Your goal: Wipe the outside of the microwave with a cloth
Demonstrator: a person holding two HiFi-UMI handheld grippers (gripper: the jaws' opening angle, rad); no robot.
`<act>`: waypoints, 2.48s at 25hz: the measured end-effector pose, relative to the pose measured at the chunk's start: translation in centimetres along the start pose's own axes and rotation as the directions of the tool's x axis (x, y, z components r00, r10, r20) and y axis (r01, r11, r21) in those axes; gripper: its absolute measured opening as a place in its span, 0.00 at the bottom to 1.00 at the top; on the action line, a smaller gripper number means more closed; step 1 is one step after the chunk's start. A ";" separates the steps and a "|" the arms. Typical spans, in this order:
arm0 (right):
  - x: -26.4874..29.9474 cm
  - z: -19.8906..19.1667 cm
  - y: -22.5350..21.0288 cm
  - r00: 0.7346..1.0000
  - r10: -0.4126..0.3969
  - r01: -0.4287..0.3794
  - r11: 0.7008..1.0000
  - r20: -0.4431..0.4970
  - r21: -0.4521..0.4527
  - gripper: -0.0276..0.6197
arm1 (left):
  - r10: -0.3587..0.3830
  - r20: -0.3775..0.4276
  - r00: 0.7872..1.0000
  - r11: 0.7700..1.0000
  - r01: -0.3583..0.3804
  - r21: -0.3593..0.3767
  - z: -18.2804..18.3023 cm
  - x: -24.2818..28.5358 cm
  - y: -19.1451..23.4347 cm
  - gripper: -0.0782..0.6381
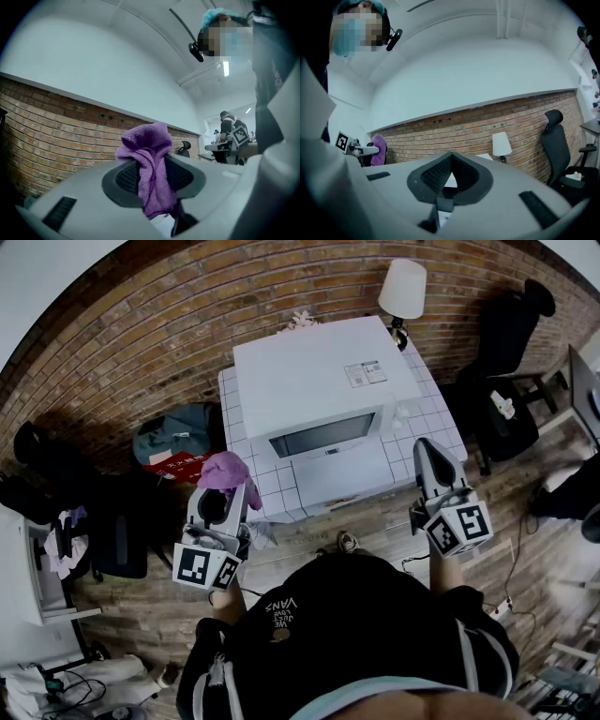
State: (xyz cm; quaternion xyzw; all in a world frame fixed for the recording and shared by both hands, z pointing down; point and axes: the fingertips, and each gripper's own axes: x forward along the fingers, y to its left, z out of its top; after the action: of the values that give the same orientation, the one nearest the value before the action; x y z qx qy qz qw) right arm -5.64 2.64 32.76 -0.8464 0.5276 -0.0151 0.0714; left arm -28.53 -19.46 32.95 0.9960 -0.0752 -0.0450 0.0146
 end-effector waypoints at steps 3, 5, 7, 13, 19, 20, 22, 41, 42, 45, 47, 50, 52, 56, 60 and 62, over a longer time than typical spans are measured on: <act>0.4 0.5 0.3 1.000 0.004 -0.004 1.000 0.027 0.019 0.05 | -0.008 -0.010 1.000 1.000 0.008 -0.003 -0.3 -0.2 0.4 0.31; 0.6 0.3 0.3 1.000 0.005 -0.005 1.000 0.026 0.015 0.05 | -0.008 -0.021 1.000 1.000 0.008 -0.005 -0.7 -0.3 0.8 0.31; 1.0 0.1 0.0 1.000 0.013 -0.014 1.000 0.022 0.014 0.05 | 0.001 -0.028 1.000 1.000 -0.001 -0.006 -1.1 0.0 1.1 0.31; 2.5 -0.7 -2.7 0.998 0.065 -0.065 0.997 0.010 0.034 0.05 | 0.075 -0.041 0.996 0.996 -0.073 0.042 -1.4 2.4 1.3 0.31; 4.6 -0.9 -7.3 0.989 0.149 -0.147 0.987 -0.024 0.061 0.05 | 0.204 -0.067 0.977 0.976 -0.198 0.086 -2.0 6.1 1.1 0.31; 5.0 -0.9 -8.2 0.986 0.164 -0.162 0.985 -0.029 0.062 0.05 | 0.228 -0.072 0.971 0.970 -0.221 0.099 -2.1 6.7 1.1 0.31; 5.7 -0.8 -9.9 0.980 0.196 -0.193 0.979 -0.041 0.066 0.05 | 0.273 -0.086 0.958 0.957 -0.261 0.129 -2.2 7.7 1.4 0.31; 13.4 -1.7 -11.8 0.943 0.329 -0.320 0.938 -0.051 0.133 0.05 | 0.296 -0.249 0.922 0.866 -0.150 0.477 -0.5 18.6 9.2 0.31; 13.7 -1.7 -11.6 0.946 0.320 -0.311 0.941 -0.050 0.132 0.05 | 0.285 -0.275 0.918 0.857 -0.116 0.501 -0.6 19.6 10.2 0.31; 14.1 -1.7 -11.2 0.956 0.289 -0.281 0.951 -0.046 0.129 0.05 | 0.233 -0.359 0.904 0.846 -0.007 0.532 -1.7 22.2 12.5 0.31; 14.3 -1.7 -11.2 0.963 0.266 -0.259 0.957 -0.042 0.129 0.05 | 0.224 -0.424 0.877 0.825 0.061 0.561 -2.8 23.8 14.3 0.31; 14.2 -1.7 -11.4 0.973 0.229 -0.222 0.966 -0.038 0.130 0.05 | 0.242 -0.513 0.823 0.781 0.148 0.606 -5.2 25.7 17.3 0.31; 14.0 -1.7 -11.6 0.979 0.201 -0.195 0.972 -0.036 0.128 0.05 | 0.246 -0.568 0.785 0.761 0.207 0.615 -7.0 26.8 19.1 0.31; 13.1 -1.8 -12.4 0.990 0.140 -0.135 0.982 -0.033 0.132 0.05 | 0.253 -0.671 0.697 0.706 0.341 0.621 -9.7 28.4 21.3 0.31; 12.2 -1.7 -13.2 0.995 0.096 -0.091 0.986 -0.027 0.142 0.05 | 0.247 -0.728 0.639 0.676 0.425 0.602 -11.2 30.0 21.7 0.31; 11.8 -1.7 -13.7 0.997 0.079 -0.074 0.986 -0.024 0.147 0.05 | 0.239 -0.754 0.612 0.664 0.463 0.586 -12.0 30.9 21.4 0.31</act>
State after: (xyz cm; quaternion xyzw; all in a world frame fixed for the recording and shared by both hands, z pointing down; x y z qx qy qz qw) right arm 11.58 -2.16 35.75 -0.8176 0.5582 -0.0638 0.1259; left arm -0.17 -45.00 42.91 0.8295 -0.0024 0.4263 -0.3608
